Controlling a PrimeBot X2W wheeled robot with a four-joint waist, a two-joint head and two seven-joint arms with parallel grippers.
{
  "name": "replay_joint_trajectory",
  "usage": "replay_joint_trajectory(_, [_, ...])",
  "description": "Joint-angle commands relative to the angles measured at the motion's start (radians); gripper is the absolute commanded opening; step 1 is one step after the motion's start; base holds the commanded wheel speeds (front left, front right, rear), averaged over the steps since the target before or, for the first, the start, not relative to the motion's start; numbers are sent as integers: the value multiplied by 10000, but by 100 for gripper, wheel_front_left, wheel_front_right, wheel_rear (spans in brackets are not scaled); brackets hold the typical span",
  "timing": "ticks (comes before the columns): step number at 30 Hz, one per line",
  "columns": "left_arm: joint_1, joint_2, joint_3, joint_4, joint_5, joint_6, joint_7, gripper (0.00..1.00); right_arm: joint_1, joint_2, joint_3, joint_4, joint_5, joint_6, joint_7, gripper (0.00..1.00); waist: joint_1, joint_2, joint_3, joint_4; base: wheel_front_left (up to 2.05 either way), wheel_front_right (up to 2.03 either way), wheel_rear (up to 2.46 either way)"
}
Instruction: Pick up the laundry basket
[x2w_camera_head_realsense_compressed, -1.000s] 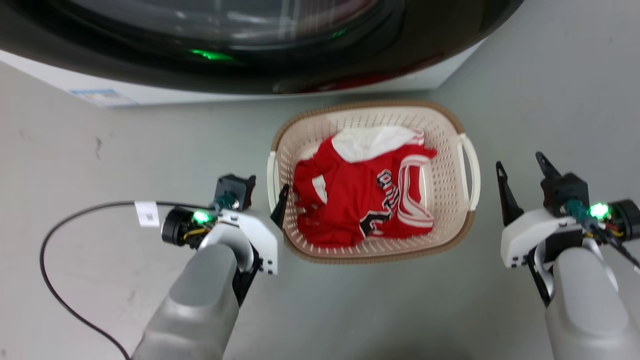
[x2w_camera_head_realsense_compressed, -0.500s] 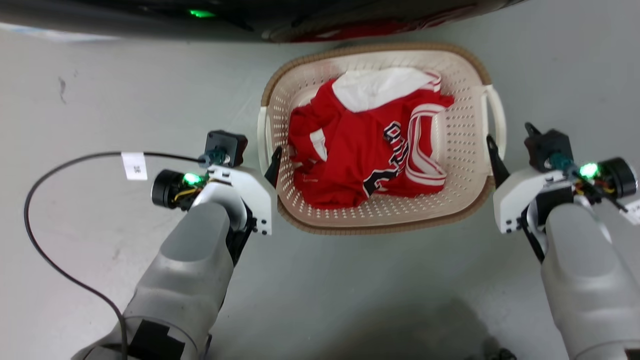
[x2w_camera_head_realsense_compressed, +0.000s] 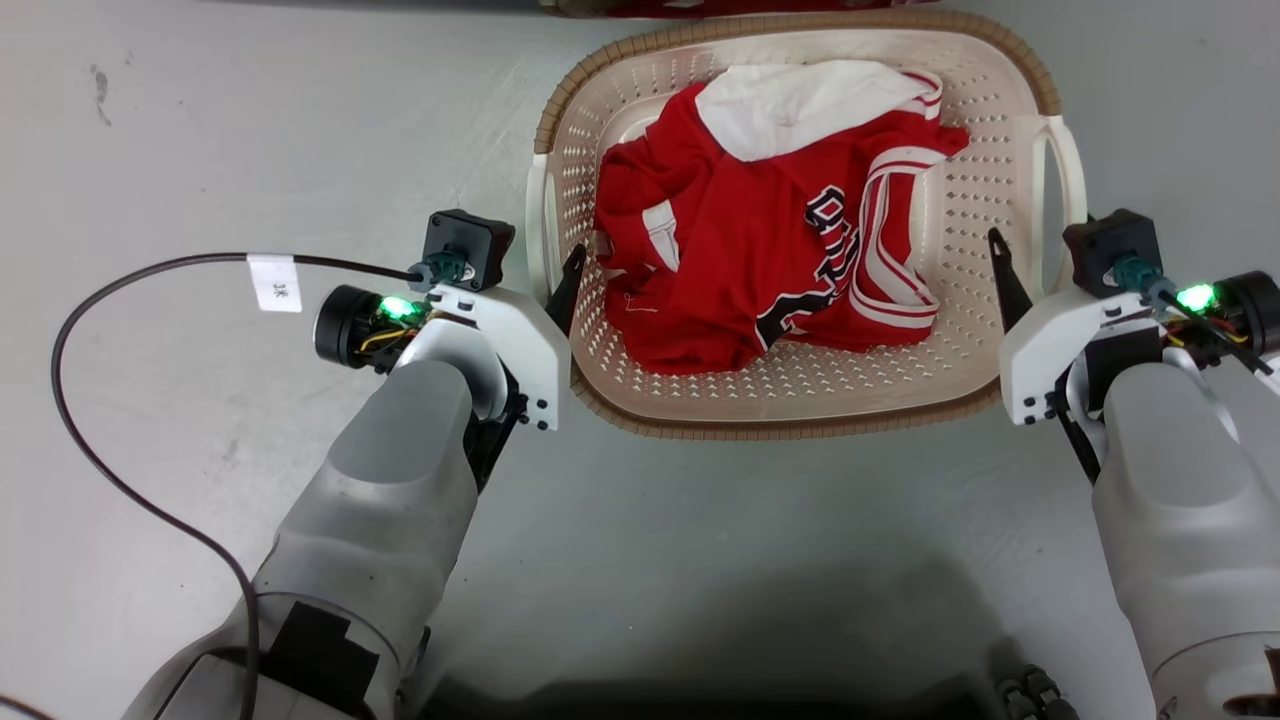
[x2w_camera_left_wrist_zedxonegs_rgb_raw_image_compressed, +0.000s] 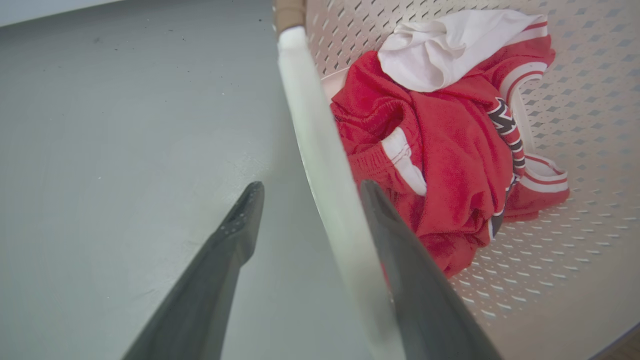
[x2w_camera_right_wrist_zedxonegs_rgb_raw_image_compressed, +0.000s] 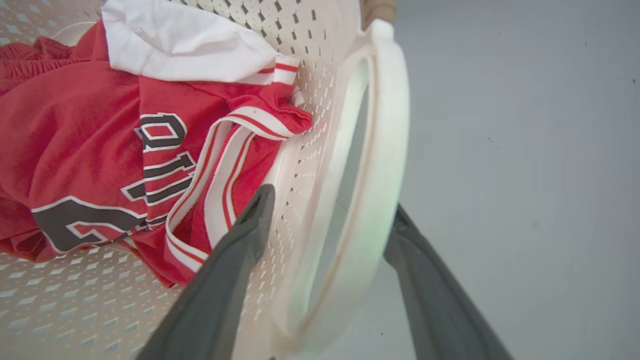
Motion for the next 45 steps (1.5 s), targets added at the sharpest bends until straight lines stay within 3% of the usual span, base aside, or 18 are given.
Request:
replay_joint_trajectory(1, [-152, 16, -75, 56, -55, -8, -54, 100, -205, 5, -56, 4, -75, -7, -18, 100, -1, 0, 91, 38, 0, 0, 0])
replay_joint_trajectory(3, [-242, 26, -146, 101, -83, 15, -75, 100, -241, 23, -104, -8, -141, -7, -18, 100, -1, 0, 150, 61, 0, 0, 0])
replay_joint_trajectory(4, [-279, 24, -177, 116, -98, 36, -83, 37, -274, 35, -100, -31, -169, -7, -18, 67, -1, 0, 179, 71, 0, 0, 0])
replay_joint_trajectory(5, [-313, 26, -217, 136, -108, 64, -95, 0, -306, 48, -75, -104, -187, -7, -18, 19, -1, 0, 196, 78, 0, 0, 0])
replay_joint_trajectory(6, [-337, 32, -250, 153, -135, 73, -102, 0, -297, 54, -79, -108, -202, -7, -18, 0, -1, 0, 205, 82, 0, 0, 0])
replay_joint_trajectory(21, [145, 37, -859, 312, -682, -1, -68, 0, 120, 223, 126, 705, -400, -7, -14, 0, -1, 0, -786, 74, 0, 0, 0])
replay_joint_trajectory(39, [1968, 15, -2079, 405, -2051, -45, 1408, 0, 1200, 417, 618, 2420, -300, -7, 180, 0, -1, 0, -4092, 331, 0, 0, 0])
replay_joint_trajectory(45, [2324, 31, -2423, 303, -2441, -46, 2030, 0, 1556, 427, 1349, 2508, 441, -5, 445, 0, -1, 0, -4943, 449, 0, 0, 0])
